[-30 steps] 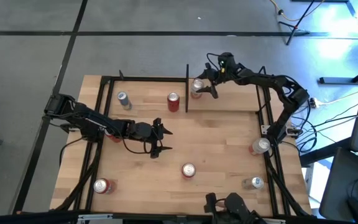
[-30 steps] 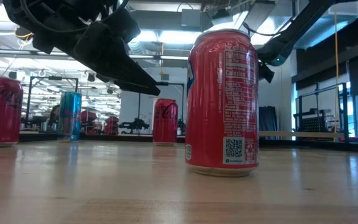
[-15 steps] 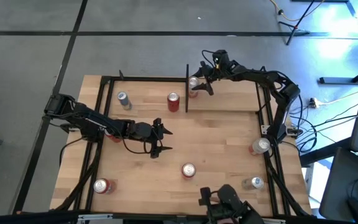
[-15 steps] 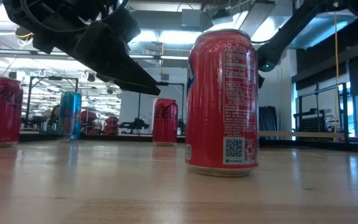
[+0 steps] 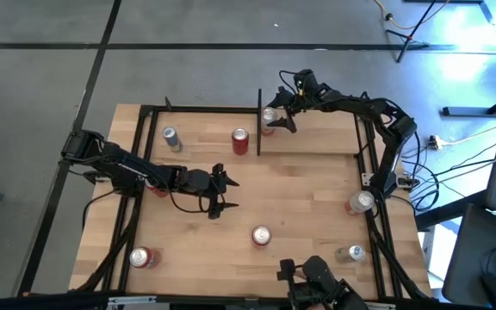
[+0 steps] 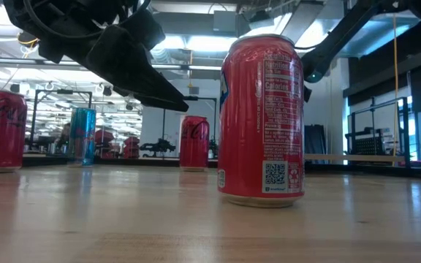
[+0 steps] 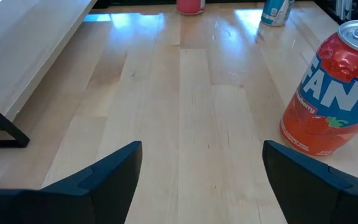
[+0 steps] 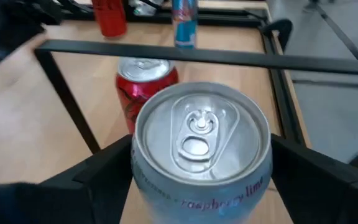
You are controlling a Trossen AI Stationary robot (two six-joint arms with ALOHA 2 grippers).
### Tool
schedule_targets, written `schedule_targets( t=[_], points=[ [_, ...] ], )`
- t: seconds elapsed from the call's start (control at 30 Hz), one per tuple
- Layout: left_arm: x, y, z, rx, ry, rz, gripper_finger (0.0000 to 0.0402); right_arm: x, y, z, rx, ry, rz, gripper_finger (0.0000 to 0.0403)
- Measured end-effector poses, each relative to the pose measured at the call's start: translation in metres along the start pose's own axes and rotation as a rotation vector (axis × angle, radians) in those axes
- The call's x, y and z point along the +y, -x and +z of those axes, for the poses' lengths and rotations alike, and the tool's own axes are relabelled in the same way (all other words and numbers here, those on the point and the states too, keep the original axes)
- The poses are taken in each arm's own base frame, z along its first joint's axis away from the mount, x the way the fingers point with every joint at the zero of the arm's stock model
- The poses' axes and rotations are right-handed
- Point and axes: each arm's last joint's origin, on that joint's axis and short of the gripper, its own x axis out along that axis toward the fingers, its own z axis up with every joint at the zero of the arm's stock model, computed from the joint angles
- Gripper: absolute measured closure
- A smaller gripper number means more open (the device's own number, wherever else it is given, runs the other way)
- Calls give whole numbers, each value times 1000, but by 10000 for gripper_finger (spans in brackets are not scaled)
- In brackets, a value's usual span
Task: Place canned beverage on shelf
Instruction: Put the left pink white soda can on the shelf, then put the pink white soda can on the shelf aligned with the other pink white soda can
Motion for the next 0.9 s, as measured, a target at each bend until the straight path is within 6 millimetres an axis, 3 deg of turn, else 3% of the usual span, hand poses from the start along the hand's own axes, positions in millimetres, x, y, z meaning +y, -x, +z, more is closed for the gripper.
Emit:
schedule_targets(
  t=[0.5, 0.67, 0.9],
  points=[
    [0, 0, 0, 0, -7, 0, 87, 22, 32, 34, 84, -2, -93, 59],
    [0, 0, 0, 0, -7, 0, 87, 51, 45, 63, 167, 19, -175, 59],
    [-3, 1, 6, -62, -4, -11, 87, 119, 46, 107, 228, 59, -206, 59]
  ],
)
